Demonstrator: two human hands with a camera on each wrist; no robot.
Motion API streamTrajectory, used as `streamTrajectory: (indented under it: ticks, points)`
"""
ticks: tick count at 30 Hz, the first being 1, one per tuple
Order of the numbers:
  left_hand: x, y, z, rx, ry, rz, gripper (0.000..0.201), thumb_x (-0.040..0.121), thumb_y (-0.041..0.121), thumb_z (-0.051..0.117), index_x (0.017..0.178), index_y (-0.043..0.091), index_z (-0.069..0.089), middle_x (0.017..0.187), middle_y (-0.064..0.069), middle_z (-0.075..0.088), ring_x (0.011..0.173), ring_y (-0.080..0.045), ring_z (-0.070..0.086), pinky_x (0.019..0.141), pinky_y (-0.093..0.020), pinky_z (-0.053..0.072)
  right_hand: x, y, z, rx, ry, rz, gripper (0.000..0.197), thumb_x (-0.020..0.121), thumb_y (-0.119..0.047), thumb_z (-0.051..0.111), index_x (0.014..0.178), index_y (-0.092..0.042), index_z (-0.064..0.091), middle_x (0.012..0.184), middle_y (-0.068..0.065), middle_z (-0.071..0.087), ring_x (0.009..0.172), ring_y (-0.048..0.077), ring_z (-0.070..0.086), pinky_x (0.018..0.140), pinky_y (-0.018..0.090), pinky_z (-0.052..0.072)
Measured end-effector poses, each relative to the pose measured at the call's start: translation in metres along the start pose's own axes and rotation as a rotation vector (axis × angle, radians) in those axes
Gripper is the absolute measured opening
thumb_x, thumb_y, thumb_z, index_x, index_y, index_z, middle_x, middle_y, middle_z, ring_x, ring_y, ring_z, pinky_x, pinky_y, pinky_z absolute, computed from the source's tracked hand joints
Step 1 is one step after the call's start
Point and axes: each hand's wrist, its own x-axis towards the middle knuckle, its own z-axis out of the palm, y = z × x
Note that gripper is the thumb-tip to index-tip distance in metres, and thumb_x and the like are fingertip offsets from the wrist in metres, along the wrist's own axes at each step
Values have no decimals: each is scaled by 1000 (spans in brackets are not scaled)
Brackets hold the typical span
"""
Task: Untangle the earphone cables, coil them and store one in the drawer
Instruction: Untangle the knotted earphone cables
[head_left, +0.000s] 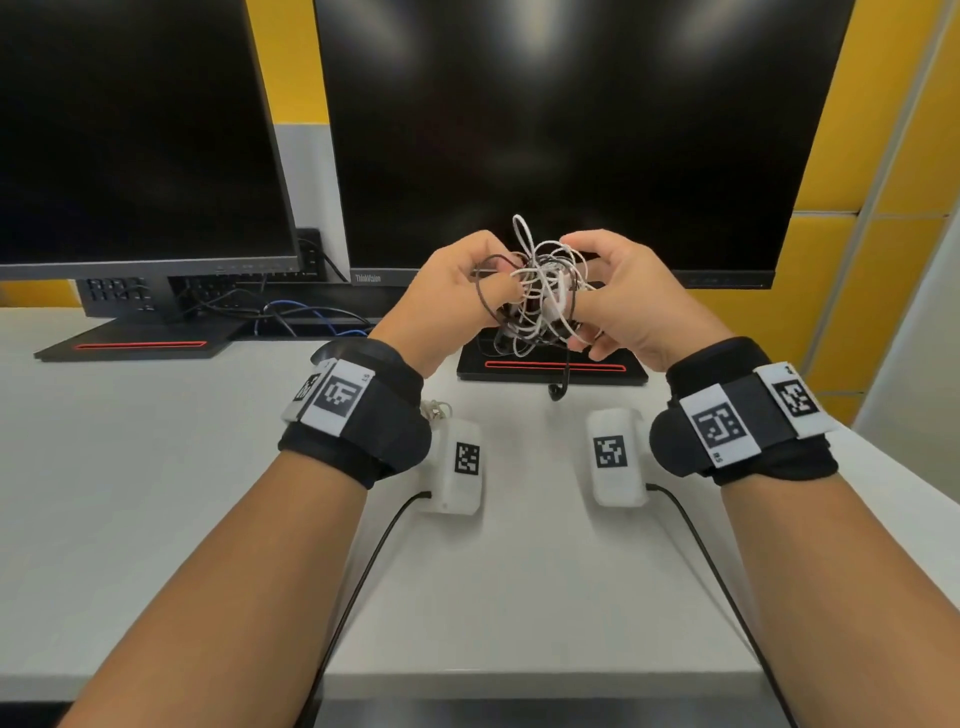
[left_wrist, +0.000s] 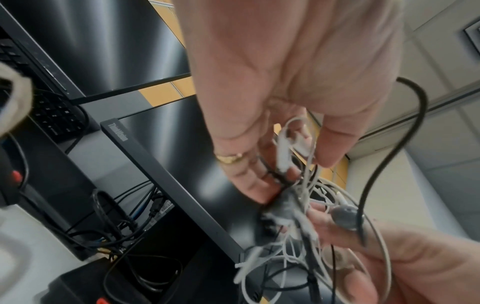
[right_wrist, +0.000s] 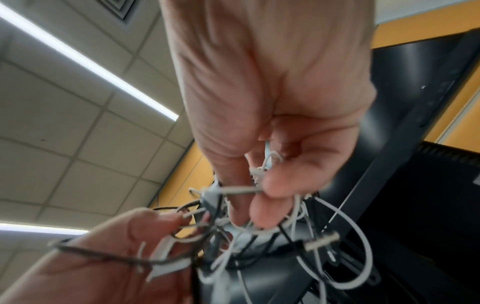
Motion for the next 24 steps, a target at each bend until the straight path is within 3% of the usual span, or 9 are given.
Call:
streamTrajectory:
  ticks: [2, 5, 9, 12, 14, 17, 20, 22, 24]
  points:
    - [-1, 2, 2, -47, -27, 6, 12, 93, -1, 52, 87, 9, 50, 83, -7, 58, 73, -13, 63, 68, -26, 57, 0, 1, -1, -62, 15, -13, 54, 87, -11, 72, 134, -25, 49, 111, -4, 63, 58, 13, 66, 43, 22, 48]
    - [2, 7, 2, -231, 61, -78, 22, 92, -4, 42, 95, 17, 45, 79, -4, 61, 70, -15, 65, 65, -29, 56, -1, -1, -2, -66, 3, -35, 50, 87, -15, 72, 131, -27, 52, 112, -10, 62, 66, 11, 66, 48, 22, 50]
    - [2, 9, 2, -318, 131, -165, 31, 93, -3, 38, 107, 25, 42, 83, -7, 60, 56, -12, 62, 56, -26, 52, 1, -2, -1, -44, 18, -138, 56, 83, -16, 77, 132, -24, 52, 121, -8, 59, 106, 12, 61, 85, 32, 57]
    - [-1, 5, 3, -204, 7, -201, 24, 97, 4, 44, 115, 18, 50, 87, -8, 61, 55, -9, 53, 54, -24, 44, 1, -1, 0, -39, -13, -140, 65, 79, -14, 80, 135, -25, 49, 125, -6, 57, 107, 18, 62, 88, 35, 57]
    - [-2, 2, 2, -109, -117, -196, 19, 99, 10, 45, 107, 17, 61, 85, -7, 61, 59, -9, 49, 56, -24, 40, 1, 0, 0, -47, -41, -134, 72, 77, -14, 82, 137, -28, 46, 126, -9, 54, 109, 18, 60, 90, 38, 56]
    - [0, 4, 2, 3, -136, -178, 24, 99, 28, 46, 96, 13, 65, 85, -10, 58, 69, -14, 51, 65, -28, 46, 2, 1, -1, -120, -87, -120, 79, 77, -11, 81, 143, -27, 40, 130, -12, 47, 121, 11, 49, 102, 37, 46]
    - [1, 6, 3, 66, -68, -236, 39, 99, 42, 45, 108, 8, 63, 90, -1, 60, 90, -16, 55, 94, -33, 44, 2, 3, -2, -236, -122, -105, 82, 78, -16, 81, 146, -25, 35, 139, -4, 46, 117, 9, 46, 89, 21, 40]
    - [-2, 5, 4, 57, -63, -189, 41, 97, 42, 48, 103, 4, 62, 90, -1, 61, 88, -11, 55, 86, -24, 41, 3, 4, -2, -304, -83, -96, 78, 80, -16, 79, 145, -23, 36, 137, 0, 47, 108, 9, 48, 75, 12, 39]
    - [-3, 2, 3, 22, -85, -115, 46, 94, 37, 57, 93, -10, 59, 89, -17, 60, 80, -16, 57, 75, -25, 46, 4, 4, -4, -310, -33, -64, 74, 79, -20, 80, 141, -23, 40, 130, -1, 51, 102, 8, 51, 68, 11, 38]
